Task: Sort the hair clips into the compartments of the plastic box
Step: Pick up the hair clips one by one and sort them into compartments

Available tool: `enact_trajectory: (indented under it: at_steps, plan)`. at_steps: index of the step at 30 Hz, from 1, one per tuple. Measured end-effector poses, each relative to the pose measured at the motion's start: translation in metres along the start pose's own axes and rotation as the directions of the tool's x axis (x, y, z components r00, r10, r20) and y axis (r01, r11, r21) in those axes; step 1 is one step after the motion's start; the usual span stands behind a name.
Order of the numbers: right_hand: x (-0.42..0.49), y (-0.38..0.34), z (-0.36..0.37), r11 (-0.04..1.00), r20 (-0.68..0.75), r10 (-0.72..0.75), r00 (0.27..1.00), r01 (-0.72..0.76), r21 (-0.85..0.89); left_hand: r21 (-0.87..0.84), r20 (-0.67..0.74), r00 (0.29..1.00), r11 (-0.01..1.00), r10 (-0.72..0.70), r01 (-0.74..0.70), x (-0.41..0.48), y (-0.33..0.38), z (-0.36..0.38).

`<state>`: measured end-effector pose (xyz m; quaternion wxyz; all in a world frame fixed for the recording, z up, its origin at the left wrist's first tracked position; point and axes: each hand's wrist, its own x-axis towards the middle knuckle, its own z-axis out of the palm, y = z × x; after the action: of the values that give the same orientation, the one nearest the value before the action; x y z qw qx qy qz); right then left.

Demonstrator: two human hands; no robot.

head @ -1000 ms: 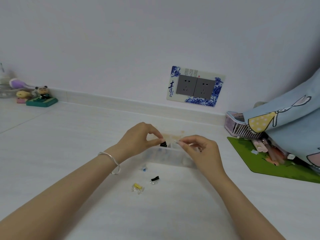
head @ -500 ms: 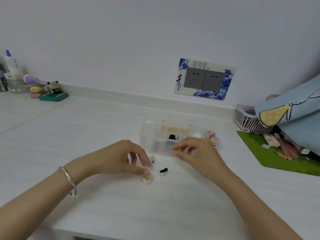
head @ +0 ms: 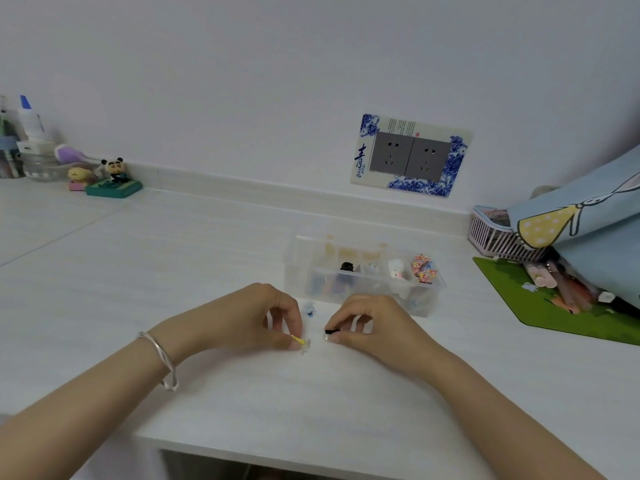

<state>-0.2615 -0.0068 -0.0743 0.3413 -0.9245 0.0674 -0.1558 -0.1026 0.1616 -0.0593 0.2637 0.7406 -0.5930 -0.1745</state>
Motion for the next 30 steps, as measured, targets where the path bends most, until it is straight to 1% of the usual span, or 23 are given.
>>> enact_trajectory:
  at_steps: [3, 4, 5, 7, 8, 9, 10, 13, 14, 16, 19, 22, 25, 28, 30]
  plan:
    - [0.002, -0.002, -0.002, 0.998, -0.055, -0.01, 0.998, 0.013, 0.057, -0.022, -0.023, 0.999, 0.999, 0.037, -0.038, 0.0, 0.0, 0.001]
    - [0.004, -0.005, -0.005, 0.997, -0.109, -0.03, 0.994, 0.037, 0.067, -0.024, -0.045, 0.998, 0.998, 0.052, -0.053, -0.001, -0.001, 0.0]
    - [0.008, -0.008, -0.009, 0.995, -0.194, -0.054, 0.98, 0.069, 0.071, -0.027, -0.077, 0.995, 0.997, 0.065, -0.068, -0.001, -0.003, -0.001]
    - [0.02, -0.013, -0.022, 0.991, -0.396, -0.099, 0.913, 0.128, 0.046, -0.053, -0.167, 0.983, 0.995, 0.077, -0.087, -0.001, -0.005, -0.007]
    - [0.027, -0.014, -0.028, 0.99, -0.47, -0.108, 0.876, 0.136, 0.025, -0.068, -0.216, 0.973, 0.993, 0.079, -0.095, -0.001, -0.005, -0.011]
    - [0.033, -0.015, -0.033, 0.992, -0.514, -0.105, 0.852, 0.128, 0.009, -0.074, -0.265, 0.961, 0.992, 0.083, -0.106, 0.0, -0.006, -0.014]
    - [0.038, -0.013, -0.035, 0.995, -0.528, -0.088, 0.845, 0.101, -0.004, -0.072, -0.311, 0.946, 0.991, 0.089, -0.117, 0.002, -0.006, -0.016]
    - [0.042, 0.002, -0.03, 0.999, -0.481, 0.005, 0.877, -0.025, -0.034, -0.058, -0.41, 0.906, 0.989, 0.102, -0.138, 0.007, -0.006, -0.021]
    - [0.04, 0.006, -0.028, 0.998, -0.479, 0.031, 0.878, -0.054, -0.034, -0.058, -0.433, 0.895, 0.987, 0.109, -0.148, 0.009, -0.004, -0.022]
    - [0.035, 0.01, -0.033, 0.997, -0.523, 0.05, 0.851, -0.072, -0.021, -0.073, -0.482, 0.868, 0.982, 0.12, -0.176, 0.016, 0.002, -0.024]
    - [0.027, 0.013, -0.044, 0.998, -0.615, 0.038, 0.787, -0.063, -0.018, -0.113, -0.528, 0.841, 0.972, 0.119, -0.208, 0.039, 0.013, -0.025]
    - [0.024, 0.014, -0.045, 0.998, -0.628, 0.049, 0.777, -0.055, 0.009, -0.108, -0.537, 0.834, 0.969, 0.13, -0.221, 0.071, 0.023, -0.02]
    - [0.023, 0.014, -0.044, 0.999, -0.62, 0.045, 0.784, -0.051, 0.008, -0.075, -0.49, 0.858, 0.973, 0.154, -0.218, 0.095, 0.028, -0.013]
    - [0.022, 0.014, -0.045, 0.999, -0.621, 0.031, 0.783, -0.034, 0.007, -0.039, -0.445, 0.883, 0.982, 0.147, -0.184, 0.1, 0.02, -0.011]
    - [0.022, 0.013, -0.045, 1.0, -0.618, 0.02, 0.786, -0.021, 0.007, -0.015, -0.464, 0.874, 0.986, 0.142, -0.168, 0.09, 0.012, -0.013]
